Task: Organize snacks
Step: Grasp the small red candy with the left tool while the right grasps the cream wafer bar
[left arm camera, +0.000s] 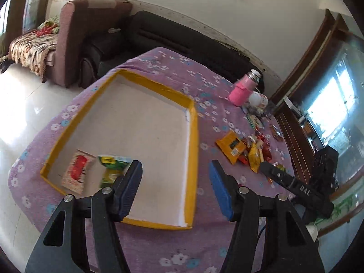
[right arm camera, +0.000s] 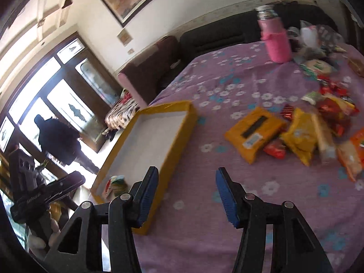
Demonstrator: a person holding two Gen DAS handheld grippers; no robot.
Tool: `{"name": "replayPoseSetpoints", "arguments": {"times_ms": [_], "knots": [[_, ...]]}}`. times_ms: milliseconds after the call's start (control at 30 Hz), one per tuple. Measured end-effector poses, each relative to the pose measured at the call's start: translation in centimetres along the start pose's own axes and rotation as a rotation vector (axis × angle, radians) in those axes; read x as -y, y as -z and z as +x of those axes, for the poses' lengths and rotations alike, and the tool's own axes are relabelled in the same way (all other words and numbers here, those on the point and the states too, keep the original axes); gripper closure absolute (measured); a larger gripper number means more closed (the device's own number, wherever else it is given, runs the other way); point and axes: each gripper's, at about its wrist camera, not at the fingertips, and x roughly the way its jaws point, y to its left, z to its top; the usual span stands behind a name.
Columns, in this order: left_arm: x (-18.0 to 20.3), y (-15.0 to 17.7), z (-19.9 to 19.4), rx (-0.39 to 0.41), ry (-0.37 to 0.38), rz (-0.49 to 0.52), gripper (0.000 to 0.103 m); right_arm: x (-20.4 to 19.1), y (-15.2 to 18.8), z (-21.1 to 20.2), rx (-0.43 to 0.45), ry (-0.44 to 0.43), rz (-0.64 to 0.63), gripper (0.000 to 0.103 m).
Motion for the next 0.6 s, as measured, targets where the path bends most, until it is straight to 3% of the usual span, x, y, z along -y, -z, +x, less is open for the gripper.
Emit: {"name": "replayPoseSetpoints", "arguments": {"times_ms": [167, 333, 467, 600], "knots": [[6.0, 1.7, 4.7, -0.118, 0.071, 0.121, 0.043, 9.5, -0.1, -4.5, 0.058, 0.145, 0.136, 0.047], [11.4, 4.4, 9.9, -0.245, 0.082, 0.252, 0.044, 15.0, 1.1, -4.3, 0.024, 0.206, 0.216, 0.047], [13.1, 5.4, 12.3, -0.305, 0.096, 0.247, 0.044, 14.4, 0.2, -3.2, 0.010, 0.165, 0.217, 0.047], [13.1, 5.2, 12.8, -0.290, 0.103, 0.244, 0.044, 13.9, -1.9, -2.1, 0.029, 0.190, 0.167, 0.042]]}}
